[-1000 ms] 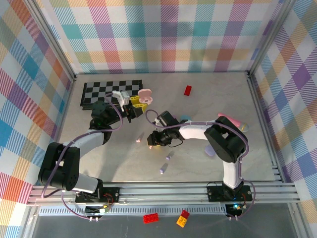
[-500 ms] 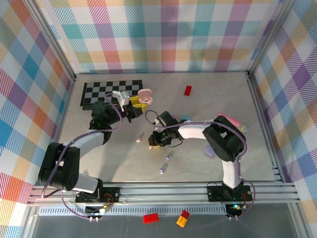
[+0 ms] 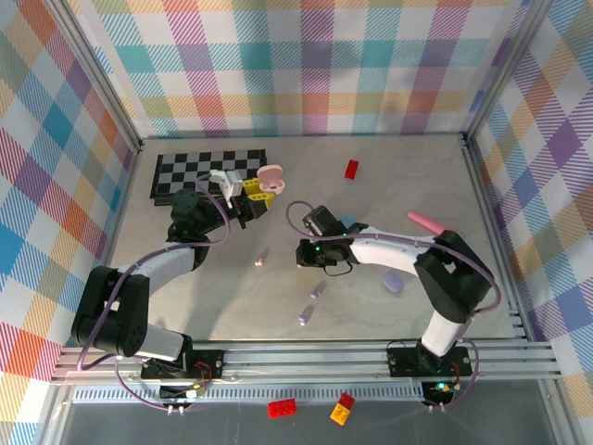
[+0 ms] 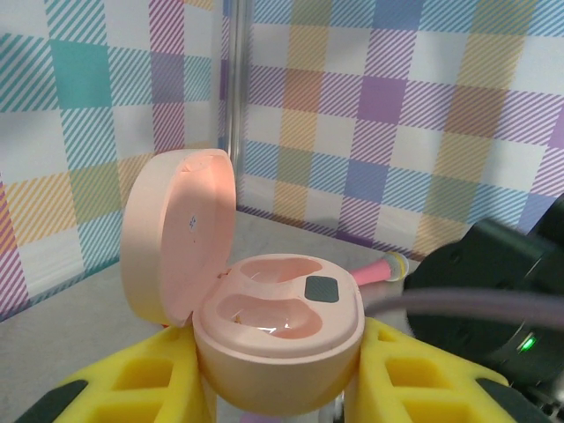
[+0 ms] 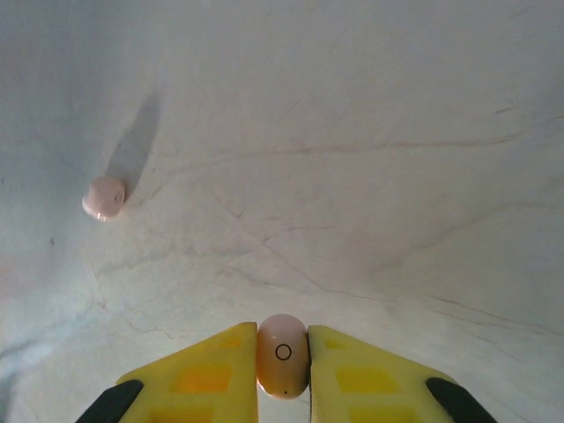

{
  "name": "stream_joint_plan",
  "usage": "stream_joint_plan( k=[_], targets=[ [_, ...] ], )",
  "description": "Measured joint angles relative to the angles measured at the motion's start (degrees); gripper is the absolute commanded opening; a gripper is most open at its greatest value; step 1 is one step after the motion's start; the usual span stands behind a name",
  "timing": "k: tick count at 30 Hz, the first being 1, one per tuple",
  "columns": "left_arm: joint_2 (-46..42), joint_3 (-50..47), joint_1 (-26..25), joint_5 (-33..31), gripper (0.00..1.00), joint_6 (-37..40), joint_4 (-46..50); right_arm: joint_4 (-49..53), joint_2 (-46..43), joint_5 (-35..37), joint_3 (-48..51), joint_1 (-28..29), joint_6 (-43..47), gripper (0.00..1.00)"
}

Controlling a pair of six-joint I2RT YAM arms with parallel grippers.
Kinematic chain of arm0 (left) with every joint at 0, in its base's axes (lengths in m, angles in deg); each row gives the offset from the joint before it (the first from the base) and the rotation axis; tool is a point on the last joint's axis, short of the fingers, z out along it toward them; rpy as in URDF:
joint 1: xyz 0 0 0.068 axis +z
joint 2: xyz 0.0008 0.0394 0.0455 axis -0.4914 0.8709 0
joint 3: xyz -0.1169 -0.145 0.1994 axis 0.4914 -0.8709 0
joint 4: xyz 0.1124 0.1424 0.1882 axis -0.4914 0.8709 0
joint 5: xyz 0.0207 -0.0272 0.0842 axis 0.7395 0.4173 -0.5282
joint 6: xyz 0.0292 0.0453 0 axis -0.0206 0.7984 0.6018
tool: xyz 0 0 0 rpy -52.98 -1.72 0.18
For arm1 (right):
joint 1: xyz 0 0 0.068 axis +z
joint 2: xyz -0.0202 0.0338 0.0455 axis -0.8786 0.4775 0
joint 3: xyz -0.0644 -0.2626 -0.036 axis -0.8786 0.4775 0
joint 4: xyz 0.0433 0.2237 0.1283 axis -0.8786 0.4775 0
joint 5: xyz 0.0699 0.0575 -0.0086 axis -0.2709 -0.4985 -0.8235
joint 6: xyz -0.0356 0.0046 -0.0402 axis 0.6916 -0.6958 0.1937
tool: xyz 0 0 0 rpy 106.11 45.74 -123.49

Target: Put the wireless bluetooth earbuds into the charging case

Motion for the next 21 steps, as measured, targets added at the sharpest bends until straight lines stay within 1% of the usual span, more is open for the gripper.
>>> stream_joint_plan(
  k=[4,8,15,21],
  targets=[
    [0.68,0.0,-1.09,-1.03,0.33,0.72,-0.11,5.16,-4.37,7.87,-0.46,-0.17,-0.44,0.16],
    [1.66,0.11,-3.17,-2.45,0.33,2.38,0.92,8.41,-8.17,12.17,-0.46,-0.92,-0.31,0.15],
    [1.64,1.95,-7.72,-7.04,0.33,9.88,6.97,10.71,-17.64,14.64,-2.25,-1.86,3.34,0.18],
    [1.7,2.32,-11.23,-11.39,0.33,14.64,9.6,12.57,-20.72,14.27,-12.13,-2.71,9.18,0.16]
  ],
)
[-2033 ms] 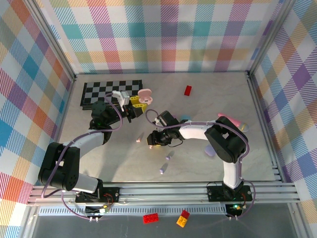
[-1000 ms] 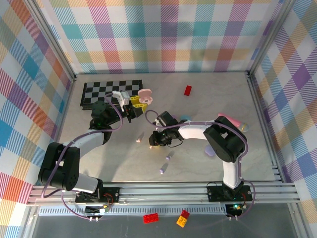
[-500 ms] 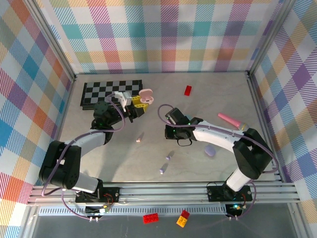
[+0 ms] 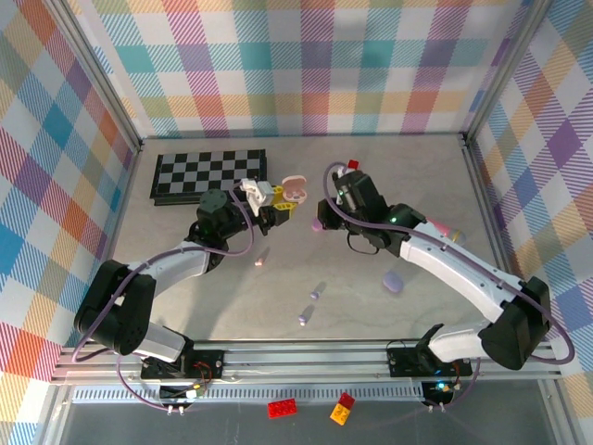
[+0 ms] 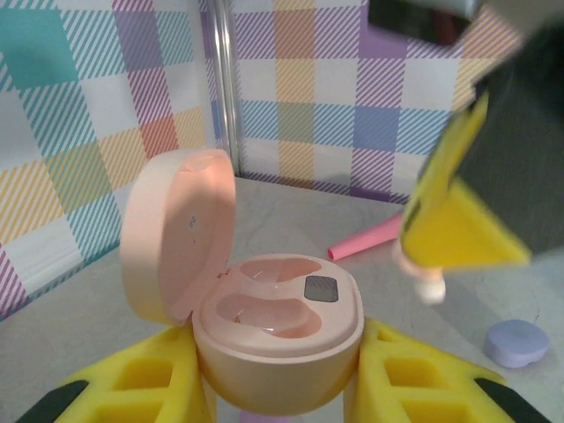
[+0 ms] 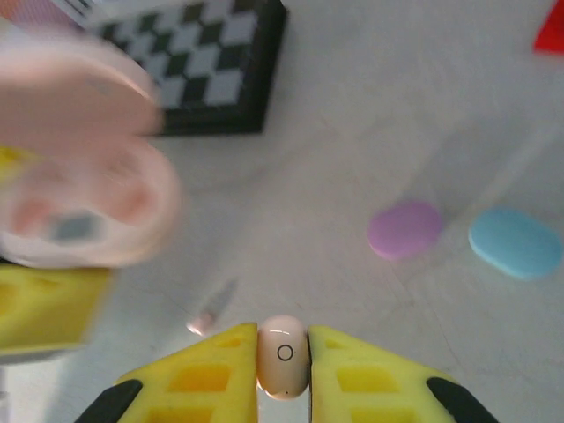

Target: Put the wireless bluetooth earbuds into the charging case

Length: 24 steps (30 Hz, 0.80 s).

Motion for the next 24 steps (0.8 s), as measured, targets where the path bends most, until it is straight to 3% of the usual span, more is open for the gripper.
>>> stream_joint_plan(
  k=[9,24],
  targets=[
    [0.44,2.34,-2.69,-2.97,0.33,4.52,3.5,1.51,3.15,-6.23,-10.84,-1.55,4.72,0.16],
    [0.44,2.73,-3.98,-3.78,0.33,7.06,5.97,2.84,9.99,-12.44,-13.81,-1.88,6.21,0.16]
  ],
)
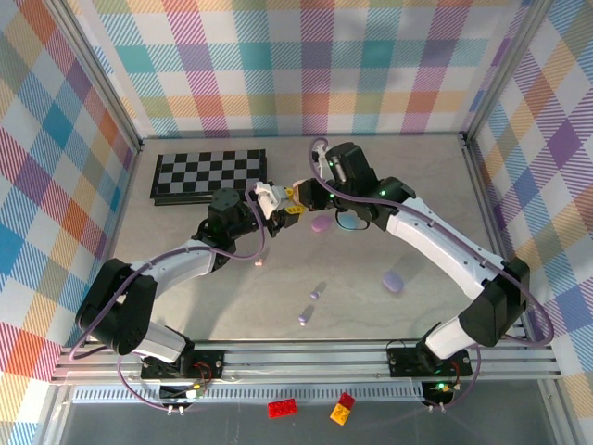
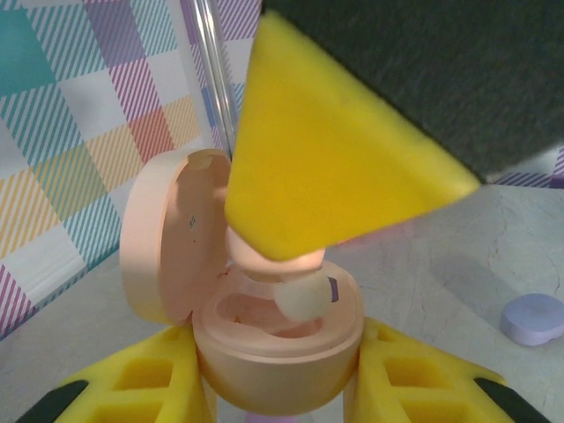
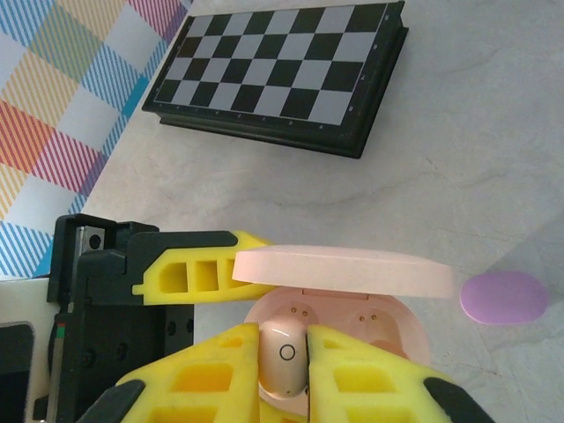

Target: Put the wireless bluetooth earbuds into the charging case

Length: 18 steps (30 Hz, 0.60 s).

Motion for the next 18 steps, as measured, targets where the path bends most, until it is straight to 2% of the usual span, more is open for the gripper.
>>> stream_joint_plan(
  k=[11,18],
  targets=[
    [0.0,0.22,0.0,-0.02,0.33,-0.02,0.81,0.15,1.46,-0.94,-0.52,-0.04,0.15,0.19],
    [0.0,0.48,-0.02,-0.04,0.32,-0.04,0.81,0.26,2.01,-1.68,-0.74,-0.09,0.17,0.31]
  ],
)
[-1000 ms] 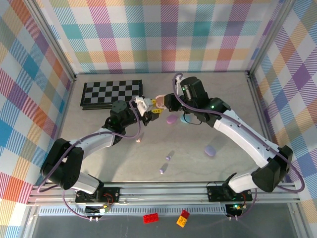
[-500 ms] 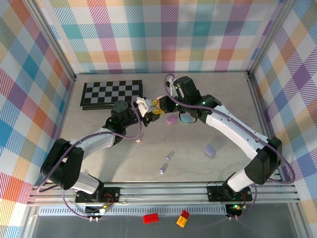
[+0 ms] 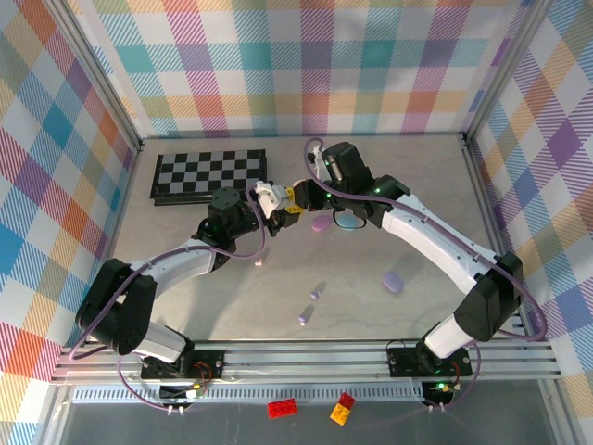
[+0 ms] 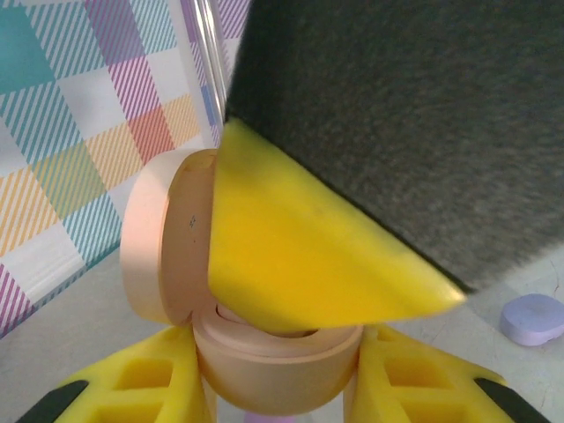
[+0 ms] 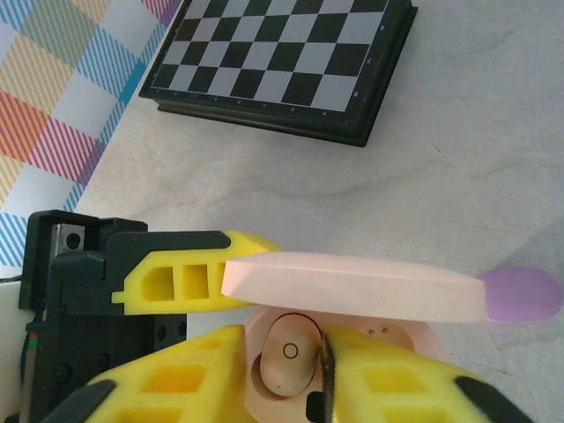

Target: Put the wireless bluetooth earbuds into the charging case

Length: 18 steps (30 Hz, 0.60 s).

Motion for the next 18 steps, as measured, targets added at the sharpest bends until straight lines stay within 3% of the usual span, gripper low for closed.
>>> stream_joint_plan(
  k=[9,18],
  targets=[
    [1.05,0.04,0.5,-0.37,0.32,-2.19,-1.95,-0.92,-2.62,0.72,1.25,0.0,1.07,0.37],
    [1.77,-0.42,6.32,-0.15,0.32,-8.98,-9.16,-9.55,-16.9,3.96,16.04,-2.12,-1.66,0.37]
  ],
)
